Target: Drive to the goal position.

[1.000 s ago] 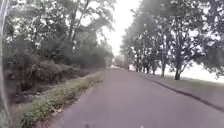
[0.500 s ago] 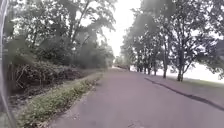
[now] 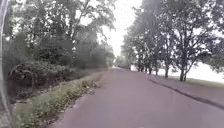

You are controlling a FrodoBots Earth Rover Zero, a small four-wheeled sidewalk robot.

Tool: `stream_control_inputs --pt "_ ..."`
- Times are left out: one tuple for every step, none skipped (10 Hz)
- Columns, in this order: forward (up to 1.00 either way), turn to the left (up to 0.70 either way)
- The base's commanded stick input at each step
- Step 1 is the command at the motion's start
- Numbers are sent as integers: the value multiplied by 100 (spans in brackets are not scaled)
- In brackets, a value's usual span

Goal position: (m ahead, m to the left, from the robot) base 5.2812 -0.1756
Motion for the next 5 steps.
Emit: stream_control_inputs --pt "70 1" --pt "70 1" --pt "70 1" --pt "70 1" --pt "70 1"
